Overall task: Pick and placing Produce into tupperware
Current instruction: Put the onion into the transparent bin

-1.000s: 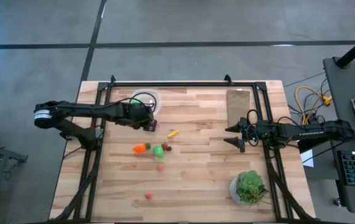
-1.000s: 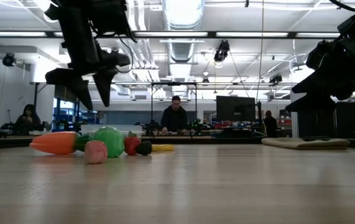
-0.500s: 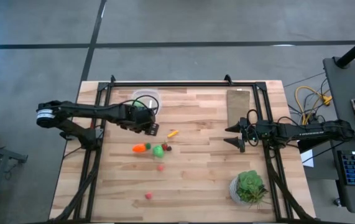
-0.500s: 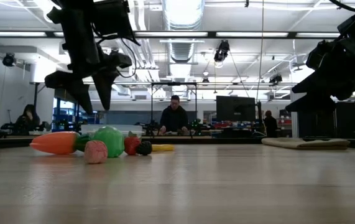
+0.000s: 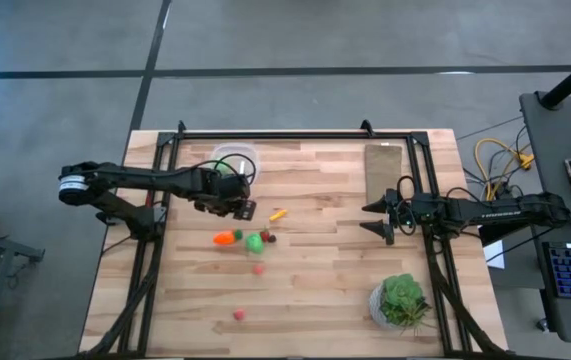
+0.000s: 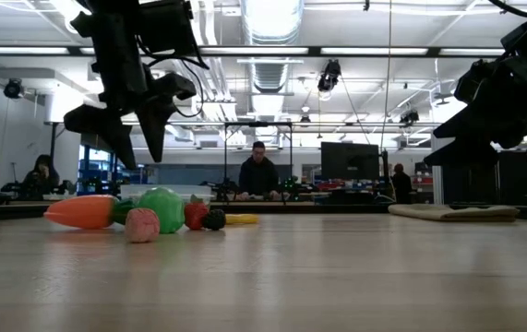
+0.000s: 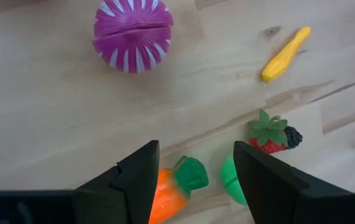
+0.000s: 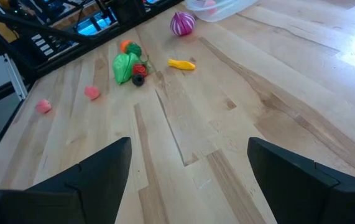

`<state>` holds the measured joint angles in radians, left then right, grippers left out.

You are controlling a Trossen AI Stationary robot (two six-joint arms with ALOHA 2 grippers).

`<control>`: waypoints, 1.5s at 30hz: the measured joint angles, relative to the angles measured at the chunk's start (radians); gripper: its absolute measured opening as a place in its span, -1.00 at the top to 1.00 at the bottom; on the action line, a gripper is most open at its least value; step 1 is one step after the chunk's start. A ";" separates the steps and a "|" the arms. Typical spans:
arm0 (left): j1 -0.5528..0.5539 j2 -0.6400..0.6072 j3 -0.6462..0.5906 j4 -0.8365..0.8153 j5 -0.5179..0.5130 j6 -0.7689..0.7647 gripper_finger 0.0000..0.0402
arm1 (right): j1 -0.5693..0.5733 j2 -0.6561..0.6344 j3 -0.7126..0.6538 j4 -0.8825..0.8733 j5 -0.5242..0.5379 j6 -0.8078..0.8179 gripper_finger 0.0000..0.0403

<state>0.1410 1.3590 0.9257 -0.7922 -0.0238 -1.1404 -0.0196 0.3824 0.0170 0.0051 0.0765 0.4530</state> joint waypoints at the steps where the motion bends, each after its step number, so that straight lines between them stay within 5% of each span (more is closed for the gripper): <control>1: 0.000 0.000 0.000 0.005 -0.002 -0.003 0.04 | 0.000 0.000 0.000 0.000 0.000 0.000 -0.56; 9: 0.010 0.000 -0.001 0.025 -0.016 0.183 0.05 | 0.000 0.000 0.000 0.000 0.000 0.000 -0.56; 24: 0.008 0.000 -0.002 0.010 -0.117 0.030 0.02 | 0.000 0.000 0.000 0.000 0.000 0.000 -0.56; 35: 0.006 0.039 0.002 -0.048 -0.102 -0.066 -0.59 | 0.000 0.000 0.000 0.000 0.000 0.000 -0.56; 45: 0.008 0.109 0.011 -0.020 -0.151 -0.053 -0.66 | 0.000 0.001 0.000 0.001 0.003 0.000 -0.56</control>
<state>0.1490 1.4684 0.9367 -0.8125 -0.1752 -1.1936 -0.0196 0.3832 0.0170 0.0059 0.0795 0.4530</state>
